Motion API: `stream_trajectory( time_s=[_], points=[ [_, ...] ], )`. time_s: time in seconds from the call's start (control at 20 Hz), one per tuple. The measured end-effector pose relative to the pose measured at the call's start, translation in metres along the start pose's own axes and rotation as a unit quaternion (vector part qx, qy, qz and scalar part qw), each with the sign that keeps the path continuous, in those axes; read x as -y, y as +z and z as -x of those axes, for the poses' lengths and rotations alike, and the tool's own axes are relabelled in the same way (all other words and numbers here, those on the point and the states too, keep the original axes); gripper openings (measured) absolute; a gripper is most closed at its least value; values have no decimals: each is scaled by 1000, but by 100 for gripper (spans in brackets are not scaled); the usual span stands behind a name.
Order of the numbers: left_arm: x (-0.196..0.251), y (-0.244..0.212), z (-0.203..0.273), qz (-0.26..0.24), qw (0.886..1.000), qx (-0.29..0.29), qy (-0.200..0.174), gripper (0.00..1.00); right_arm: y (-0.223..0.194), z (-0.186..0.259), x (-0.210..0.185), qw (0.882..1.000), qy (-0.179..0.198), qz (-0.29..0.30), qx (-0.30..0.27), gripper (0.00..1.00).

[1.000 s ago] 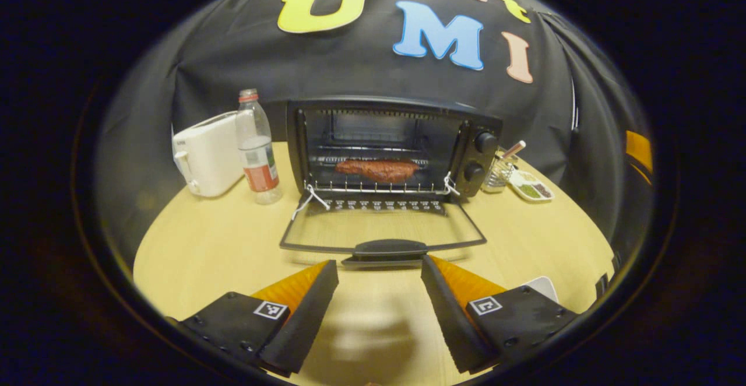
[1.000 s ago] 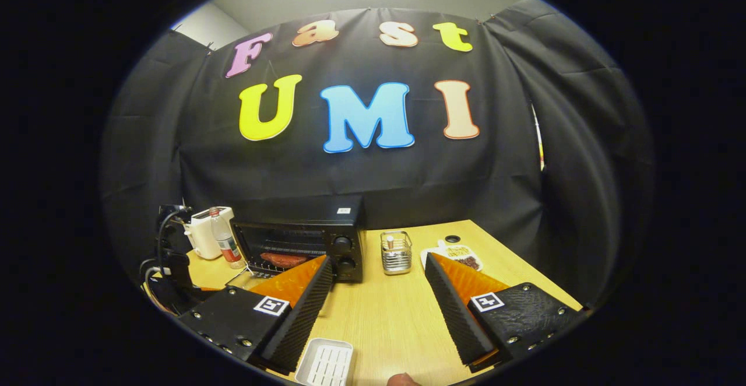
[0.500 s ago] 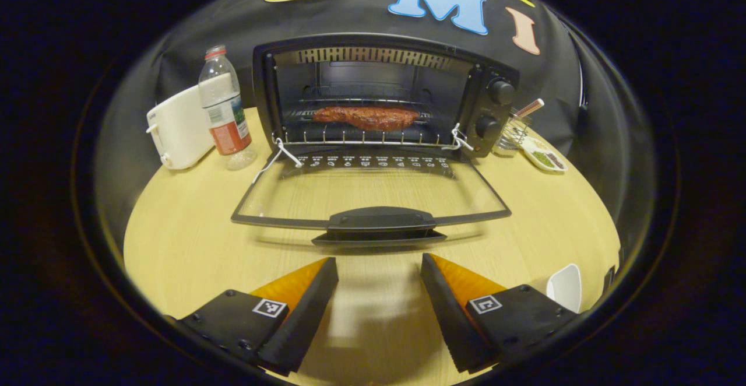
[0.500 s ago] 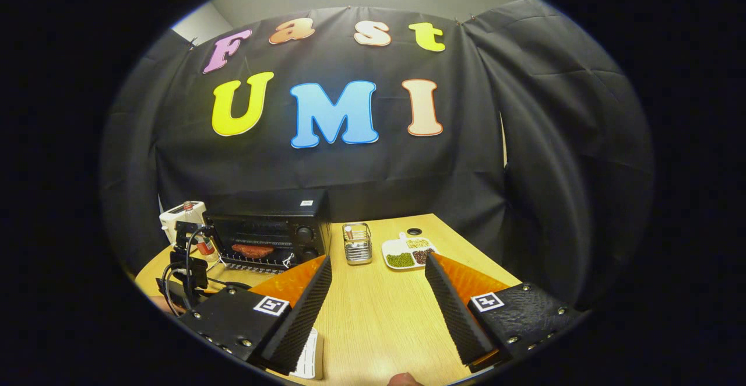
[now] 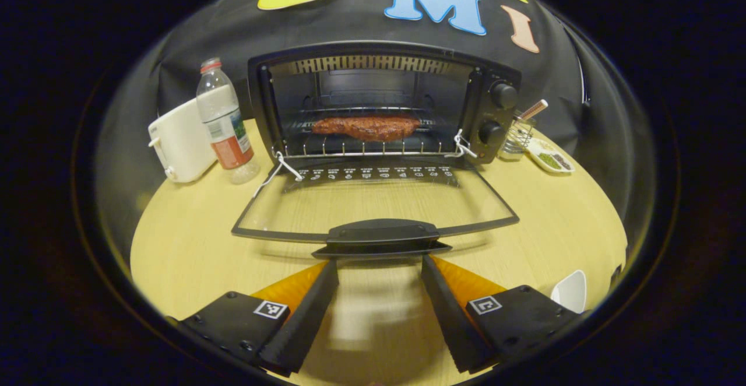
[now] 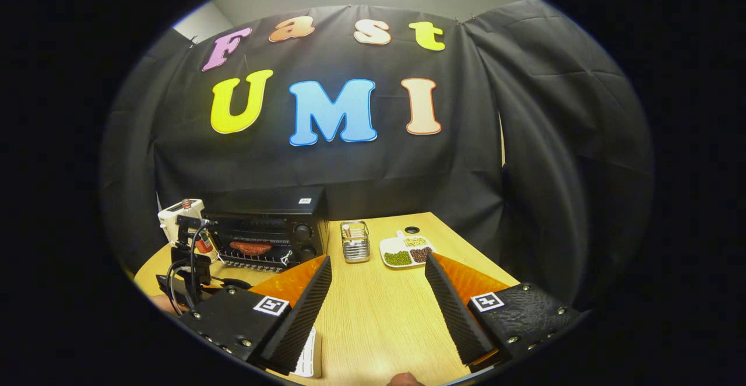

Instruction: Open the electric oven with the left hand, put the food in, and close the electric oven.

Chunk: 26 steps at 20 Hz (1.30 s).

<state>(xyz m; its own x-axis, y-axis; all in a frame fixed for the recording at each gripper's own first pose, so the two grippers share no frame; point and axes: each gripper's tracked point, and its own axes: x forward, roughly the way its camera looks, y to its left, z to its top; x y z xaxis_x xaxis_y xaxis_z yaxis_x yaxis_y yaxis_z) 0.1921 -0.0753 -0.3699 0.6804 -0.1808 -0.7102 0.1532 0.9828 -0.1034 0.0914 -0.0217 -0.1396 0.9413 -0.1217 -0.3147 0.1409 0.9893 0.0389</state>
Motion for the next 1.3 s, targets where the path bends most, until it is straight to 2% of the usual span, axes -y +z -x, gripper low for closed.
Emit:
stream_trajectory(
  time_s=[0.05,0.15,0.2,0.25,0.3,0.6,0.65,0.7,1.3],
  points=[
    [0,5,4,0,1000,8,0,100,-1,0,-2,1000,4,-2,0,98],
    [-1,13,13,7,1000,19,-1,97,-1,1,-7,1000,10,-3,0,98],
    [-1,18,17,11,1000,24,-2,100,-3,0,-10,1000,14,0,-2,98],
    [-2,24,21,14,999,30,-2,97,-3,0,-12,1000,18,3,-4,98],
    [-2,29,25,14,999,38,-2,100,-3,0,-14,1000,21,4,-4,98],
    [-1,58,46,-14,996,83,-1,97,-7,-4,-22,999,31,-10,-9,98],
    [-1,62,48,-16,996,87,0,100,-9,-5,-21,999,31,-11,-10,98],
    [0,67,49,-17,996,92,1,97,-9,-5,-21,999,30,-10,-12,98],
    [-6,110,50,-45,989,144,3,97,-12,-3,-18,1000,12,-13,-12,98]
  ],
)
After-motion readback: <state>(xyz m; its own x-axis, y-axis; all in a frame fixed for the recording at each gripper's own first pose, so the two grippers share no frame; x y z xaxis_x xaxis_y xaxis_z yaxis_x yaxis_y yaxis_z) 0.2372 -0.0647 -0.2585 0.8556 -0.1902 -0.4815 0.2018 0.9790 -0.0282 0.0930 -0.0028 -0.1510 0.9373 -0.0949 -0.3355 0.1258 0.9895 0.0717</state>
